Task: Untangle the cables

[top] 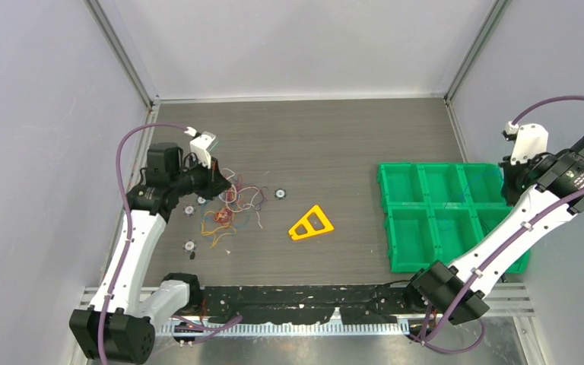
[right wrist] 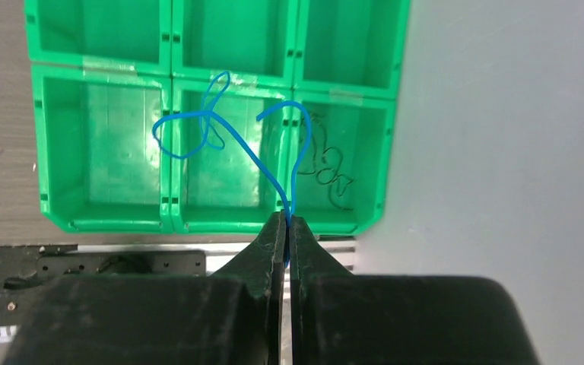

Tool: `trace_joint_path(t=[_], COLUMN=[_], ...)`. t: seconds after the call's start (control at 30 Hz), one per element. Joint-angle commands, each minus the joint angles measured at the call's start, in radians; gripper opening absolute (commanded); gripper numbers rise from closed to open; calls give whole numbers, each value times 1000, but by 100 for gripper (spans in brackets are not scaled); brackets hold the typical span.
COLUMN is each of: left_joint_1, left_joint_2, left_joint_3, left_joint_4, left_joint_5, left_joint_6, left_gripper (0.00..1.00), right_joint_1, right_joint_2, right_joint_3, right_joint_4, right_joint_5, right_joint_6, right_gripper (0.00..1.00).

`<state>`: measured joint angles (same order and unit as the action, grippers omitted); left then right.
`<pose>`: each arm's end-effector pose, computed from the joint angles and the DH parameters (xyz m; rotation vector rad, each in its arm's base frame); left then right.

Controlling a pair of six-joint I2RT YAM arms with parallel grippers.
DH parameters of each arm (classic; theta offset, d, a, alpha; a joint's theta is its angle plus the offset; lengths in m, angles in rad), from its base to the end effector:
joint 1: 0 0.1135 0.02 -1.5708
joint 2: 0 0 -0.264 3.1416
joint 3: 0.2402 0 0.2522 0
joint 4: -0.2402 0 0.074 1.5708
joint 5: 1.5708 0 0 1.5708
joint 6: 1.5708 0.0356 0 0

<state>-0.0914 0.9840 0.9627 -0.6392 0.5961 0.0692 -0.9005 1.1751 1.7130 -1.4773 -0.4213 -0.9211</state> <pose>0.1990 -0.0383 0.3246 0.4958 2.1218 -0.6736 0.1113 -0.1169 0.4482 -0.1936 2.4139 -0.3066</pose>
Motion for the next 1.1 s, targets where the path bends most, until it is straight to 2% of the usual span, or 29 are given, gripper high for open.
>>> trace_joint_path(t=[0.0,0.27,0.5,0.53,0.7,0.73,0.83,0.9,0.97,1.03,1.07], left_joint_1=[-4,-4,-4,-4,-4,-4,-4,-4,-4,-4,-4], left_joint_2=[-5,-4,14,12,8,7,10,11,20,38,48], left_joint_3=[34,31,42,43,35,36,43,49,60,76,85], left_joint_4=[35,15,1,-2,-16,-21,-39,-48,-60,-70,-75], left_joint_5=[9,-2,-5,-7,-17,-17,-8,-5,6,32,49], left_joint_6=[14,32,34,37,44,44,43,35,24,20,16], left_gripper=[0,0,0,0,0,0,0,0,0,0,0], right_joint_1=[-10,6,101,111,148,147,147,152,188,274,359], right_joint_2=[-36,-37,40,58,102,98,52,28,17,13,12], right_joint_3=[-186,-614,-828,-837,-795,-775,-654,-561,-466,-388,-349], right_joint_4=[132,302,508,531,508,460,325,169,75,37,38], right_joint_5=[19,85,136,142,152,144,94,25,-44,-110,-157], right_joint_6=[-68,-155,-79,-64,-32,-37,-67,-103,-95,-31,3], right_gripper=[5,5,6,9,46,50,72,82,87,88,89])
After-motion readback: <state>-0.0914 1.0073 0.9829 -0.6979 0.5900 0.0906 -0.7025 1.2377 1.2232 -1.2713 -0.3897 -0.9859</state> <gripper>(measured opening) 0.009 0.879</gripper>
